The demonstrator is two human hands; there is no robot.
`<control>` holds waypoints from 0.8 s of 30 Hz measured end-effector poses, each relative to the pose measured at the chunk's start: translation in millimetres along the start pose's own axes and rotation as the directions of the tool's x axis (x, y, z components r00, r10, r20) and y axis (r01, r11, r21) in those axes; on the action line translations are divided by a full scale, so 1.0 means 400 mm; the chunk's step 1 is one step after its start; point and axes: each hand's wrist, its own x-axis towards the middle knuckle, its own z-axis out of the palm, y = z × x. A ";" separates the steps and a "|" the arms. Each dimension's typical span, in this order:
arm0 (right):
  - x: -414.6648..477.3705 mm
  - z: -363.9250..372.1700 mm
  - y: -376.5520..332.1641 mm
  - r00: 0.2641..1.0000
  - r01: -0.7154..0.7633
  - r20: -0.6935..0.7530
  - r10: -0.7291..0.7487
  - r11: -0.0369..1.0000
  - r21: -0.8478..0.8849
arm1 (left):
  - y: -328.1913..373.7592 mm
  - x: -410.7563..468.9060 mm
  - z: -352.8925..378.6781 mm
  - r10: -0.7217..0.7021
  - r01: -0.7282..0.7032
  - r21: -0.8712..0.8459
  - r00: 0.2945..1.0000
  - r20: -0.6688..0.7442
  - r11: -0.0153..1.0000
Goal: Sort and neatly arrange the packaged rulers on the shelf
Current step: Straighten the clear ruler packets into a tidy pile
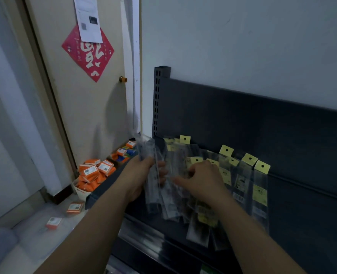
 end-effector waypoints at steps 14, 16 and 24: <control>-0.012 -0.019 -0.041 0.989 -0.112 -0.080 0.121 0.987 0.117 | 0.013 0.041 0.033 0.074 -0.097 0.313 0.994 0.084 0.945; -0.012 -0.029 -0.034 0.979 -0.133 -0.134 0.154 0.979 0.152 | 0.016 0.041 0.042 0.061 -0.094 0.301 0.991 0.115 0.949; -0.070 -0.091 0.077 0.913 -0.185 -0.065 0.403 0.548 0.816 | 0.022 0.013 0.124 0.020 -0.078 0.197 0.959 0.284 0.977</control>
